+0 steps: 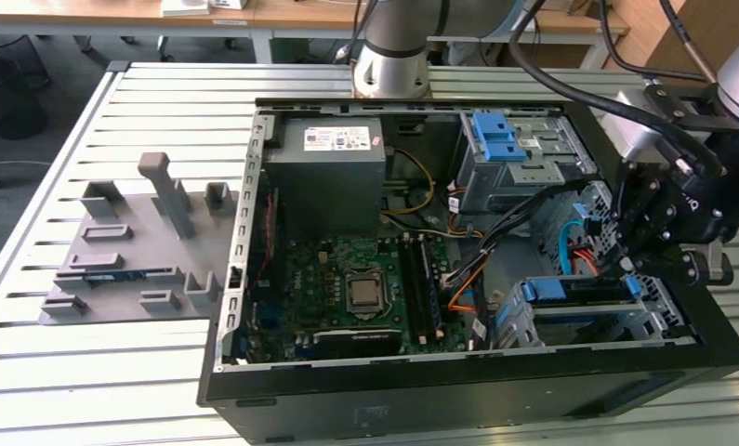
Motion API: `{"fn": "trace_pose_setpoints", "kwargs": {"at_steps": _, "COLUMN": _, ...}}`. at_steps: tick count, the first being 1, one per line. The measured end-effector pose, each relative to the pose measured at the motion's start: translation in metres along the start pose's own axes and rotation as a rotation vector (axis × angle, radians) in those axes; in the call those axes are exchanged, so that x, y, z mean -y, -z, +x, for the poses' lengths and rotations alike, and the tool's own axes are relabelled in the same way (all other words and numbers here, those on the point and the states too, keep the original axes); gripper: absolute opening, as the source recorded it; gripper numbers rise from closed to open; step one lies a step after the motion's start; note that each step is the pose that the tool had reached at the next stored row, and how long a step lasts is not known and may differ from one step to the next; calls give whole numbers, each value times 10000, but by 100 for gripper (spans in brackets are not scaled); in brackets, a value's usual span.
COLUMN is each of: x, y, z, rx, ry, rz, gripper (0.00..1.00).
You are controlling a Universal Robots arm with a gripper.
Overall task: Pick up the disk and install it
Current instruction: 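Insert the second disk wire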
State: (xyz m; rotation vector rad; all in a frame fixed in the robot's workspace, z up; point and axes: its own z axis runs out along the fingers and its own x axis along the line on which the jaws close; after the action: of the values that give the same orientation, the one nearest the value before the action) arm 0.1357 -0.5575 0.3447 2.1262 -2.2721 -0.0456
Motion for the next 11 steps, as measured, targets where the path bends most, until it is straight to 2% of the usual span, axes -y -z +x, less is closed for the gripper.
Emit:
{"fn": "trace_pose_setpoints", "kwargs": {"at_steps": 5, "x": -2, "y": 41, "z": 0, "rx": 0, "ry": 0, "rz": 0, "gripper": 11}}
{"fn": "trace_pose_setpoints", "kwargs": {"at_steps": 11, "x": -16, "y": 44, "z": 1, "rx": -2, "ry": -1, "rz": 0, "gripper": 11}}
